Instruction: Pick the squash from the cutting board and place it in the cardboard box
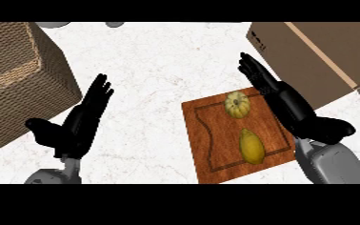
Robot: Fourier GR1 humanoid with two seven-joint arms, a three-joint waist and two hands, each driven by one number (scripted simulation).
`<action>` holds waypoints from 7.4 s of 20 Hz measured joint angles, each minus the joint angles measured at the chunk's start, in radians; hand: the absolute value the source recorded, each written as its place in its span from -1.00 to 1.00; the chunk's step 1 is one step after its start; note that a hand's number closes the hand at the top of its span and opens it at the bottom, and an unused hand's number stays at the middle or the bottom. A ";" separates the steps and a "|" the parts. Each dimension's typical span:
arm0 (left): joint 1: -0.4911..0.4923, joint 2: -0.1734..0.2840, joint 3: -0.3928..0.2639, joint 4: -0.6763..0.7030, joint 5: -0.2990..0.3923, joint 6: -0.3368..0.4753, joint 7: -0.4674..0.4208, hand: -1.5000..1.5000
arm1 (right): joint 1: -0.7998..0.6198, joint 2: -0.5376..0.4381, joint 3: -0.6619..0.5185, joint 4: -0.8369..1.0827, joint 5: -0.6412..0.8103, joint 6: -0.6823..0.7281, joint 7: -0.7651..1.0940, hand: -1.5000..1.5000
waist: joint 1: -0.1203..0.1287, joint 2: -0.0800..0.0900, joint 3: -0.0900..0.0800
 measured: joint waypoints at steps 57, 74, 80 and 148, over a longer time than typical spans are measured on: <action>0.054 0.138 0.255 0.014 0.084 -0.138 0.091 0.00 | -0.507 0.144 0.265 0.301 0.794 0.479 1.144 -1.00 | 0.014 0.010 0.024; 0.058 0.105 0.279 0.001 0.055 -0.168 0.104 0.00 | -0.504 0.261 0.218 0.428 0.990 0.538 1.084 -1.00 | 0.020 0.013 0.024; 0.062 0.104 0.291 -0.039 0.051 -0.166 0.142 0.00 | -0.501 0.286 0.179 0.480 1.053 0.546 1.070 -1.00 | 0.020 0.012 0.025; 0.045 -0.010 0.402 -0.055 -0.055 -0.274 0.203 0.00 | -0.740 0.270 -0.285 0.733 1.378 0.059 0.569 1.00 | 0.022 0.012 0.025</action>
